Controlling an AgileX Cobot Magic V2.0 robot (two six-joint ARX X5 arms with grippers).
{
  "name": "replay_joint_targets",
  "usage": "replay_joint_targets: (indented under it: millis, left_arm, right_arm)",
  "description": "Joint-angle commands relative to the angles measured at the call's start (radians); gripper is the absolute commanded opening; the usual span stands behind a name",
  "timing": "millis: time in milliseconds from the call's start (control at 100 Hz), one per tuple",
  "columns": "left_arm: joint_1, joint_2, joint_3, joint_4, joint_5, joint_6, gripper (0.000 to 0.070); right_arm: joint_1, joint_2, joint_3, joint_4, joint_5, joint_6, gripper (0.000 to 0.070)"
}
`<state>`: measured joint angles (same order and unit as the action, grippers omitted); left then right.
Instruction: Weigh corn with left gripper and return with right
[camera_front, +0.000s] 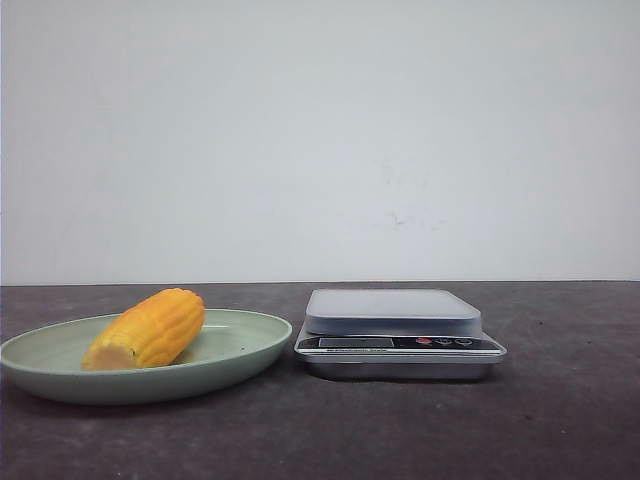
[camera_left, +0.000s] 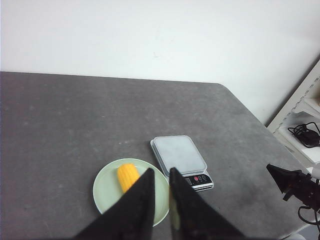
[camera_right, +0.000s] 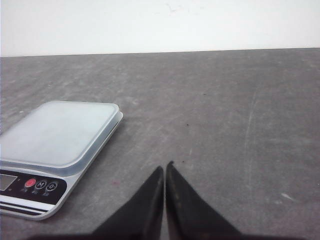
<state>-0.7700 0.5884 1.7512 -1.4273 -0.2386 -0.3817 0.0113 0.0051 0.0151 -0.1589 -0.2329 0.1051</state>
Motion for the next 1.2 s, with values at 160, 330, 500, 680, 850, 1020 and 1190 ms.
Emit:
replay_joint_targets:
  millis: [160, 330, 500, 680, 850, 1020, 1190]
  left_arm:
    - [-0.007, 0.004, 0.023, -0.056, -0.004, 0.0, 0.0016]
    - [-0.008, 0.004, 0.023, -0.056, -0.004, 0.0, 0.0016]
    - [-0.008, 0.004, 0.023, -0.056, -0.004, 0.0, 0.0016]
    - [-0.007, 0.004, 0.023, -0.056, -0.004, 0.033, 0.0016]
    - [0.03, 0.004, -0.004, -0.001, -0.08, 0.113, 0.0016]
    - [0.14, -0.043, -0.242, 0.382, -0.055, 0.262, 0.0016]
    - [0.299, -0.124, -0.619, 0.78, 0.094, 0.337, 0.0016]
  right_arm:
    - [-0.002, -0.002, -0.002, 0.001, -0.003, 0.007, 0.0]
    - [-0.002, -0.002, -0.002, 0.001, -0.003, 0.008, 0.0]
    - [-0.002, -0.002, -0.002, 0.001, -0.003, 0.008, 0.0]
    - [-0.002, -0.002, -0.002, 0.001, -0.003, 0.008, 0.0]
    - [-0.002, -0.002, -0.002, 0.001, -0.003, 0.007, 0.0]
    - [-0.002, -0.002, -0.002, 0.001, -0.003, 0.008, 0.0]
    - [-0.002, -0.001, -0.002, 0.001, -0.003, 0.007, 0.0]
